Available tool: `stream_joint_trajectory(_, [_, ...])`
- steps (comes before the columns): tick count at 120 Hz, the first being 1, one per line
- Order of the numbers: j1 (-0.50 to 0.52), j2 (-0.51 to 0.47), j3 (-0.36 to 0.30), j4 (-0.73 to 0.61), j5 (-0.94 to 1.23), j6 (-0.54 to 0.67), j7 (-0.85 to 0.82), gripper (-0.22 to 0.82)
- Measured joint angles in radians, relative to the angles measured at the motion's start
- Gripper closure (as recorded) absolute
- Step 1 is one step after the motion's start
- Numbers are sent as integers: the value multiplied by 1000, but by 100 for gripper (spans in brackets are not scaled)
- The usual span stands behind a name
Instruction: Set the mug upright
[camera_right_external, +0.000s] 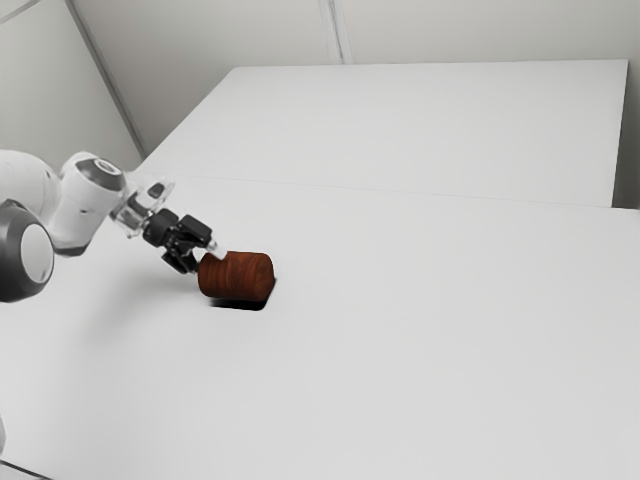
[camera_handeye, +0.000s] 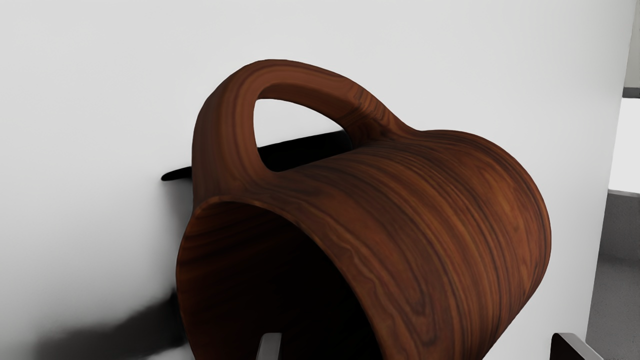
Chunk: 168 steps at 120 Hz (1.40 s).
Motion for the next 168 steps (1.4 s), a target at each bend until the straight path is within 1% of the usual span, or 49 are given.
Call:
stream_joint_trajectory(16, [-13,-13,-1,-12,-14,16,23,3])
stream_joint_trajectory(21, [-17,-19,-1,-13,-16,19,28,4])
stream_joint_trajectory(46, [-44,-46,-1,-15,-20,21,40,24])
stream_joint_trajectory(80, [-83,-59,-15,-6,-20,24,23,38])
stream_joint_trajectory(110, [-91,-68,-35,4,-20,32,-10,62])
stream_joint_trajectory(122, [-96,-69,-35,7,-21,34,-22,69])
stream_joint_trajectory(132, [-107,-64,-35,15,-27,35,-31,73])
stream_joint_trajectory(156, [-113,-67,-35,28,-31,36,-58,76])
stream_joint_trajectory(168, [-121,-96,-34,26,-20,36,-77,77])
